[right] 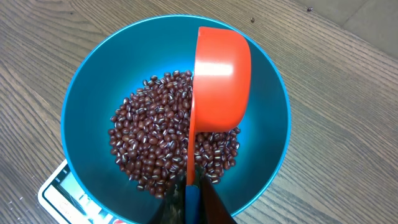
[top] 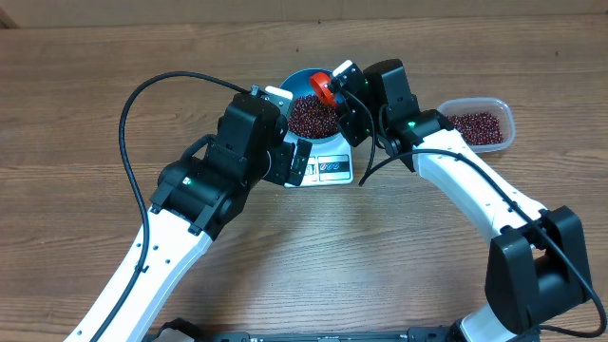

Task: Scoop item into bowl and weigh 150g on scale
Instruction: 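Tip the red scoop slowly to pour beans into the teal bowl, then raise the empty scoop and move it right over the bean tub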

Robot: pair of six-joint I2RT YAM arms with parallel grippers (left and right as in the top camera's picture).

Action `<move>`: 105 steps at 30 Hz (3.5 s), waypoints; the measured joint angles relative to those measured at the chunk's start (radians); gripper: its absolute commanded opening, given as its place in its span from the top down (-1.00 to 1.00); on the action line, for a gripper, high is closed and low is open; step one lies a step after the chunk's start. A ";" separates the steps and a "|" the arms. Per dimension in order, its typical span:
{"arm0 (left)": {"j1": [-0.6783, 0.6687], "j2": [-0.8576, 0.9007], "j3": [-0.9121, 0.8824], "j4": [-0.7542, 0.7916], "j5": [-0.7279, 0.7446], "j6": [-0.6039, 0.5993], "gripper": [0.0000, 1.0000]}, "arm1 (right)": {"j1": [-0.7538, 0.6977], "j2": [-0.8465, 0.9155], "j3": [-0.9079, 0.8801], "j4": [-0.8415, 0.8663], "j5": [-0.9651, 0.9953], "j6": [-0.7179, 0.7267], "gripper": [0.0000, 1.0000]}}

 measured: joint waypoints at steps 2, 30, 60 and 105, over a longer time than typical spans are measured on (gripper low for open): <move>0.000 0.000 0.000 0.000 0.000 0.000 -0.99 | 0.000 0.000 0.000 0.000 0.000 0.000 0.92; 0.000 0.000 0.000 0.000 0.000 0.000 -0.99 | 0.000 0.000 0.000 -0.043 -0.056 -0.081 0.92; 0.000 0.000 0.000 0.000 0.000 0.000 -0.99 | 0.000 0.000 0.000 0.002 0.053 0.023 0.92; 0.000 0.000 0.000 0.000 0.000 0.000 -0.99 | 0.001 -0.215 0.000 -0.093 0.153 0.198 0.93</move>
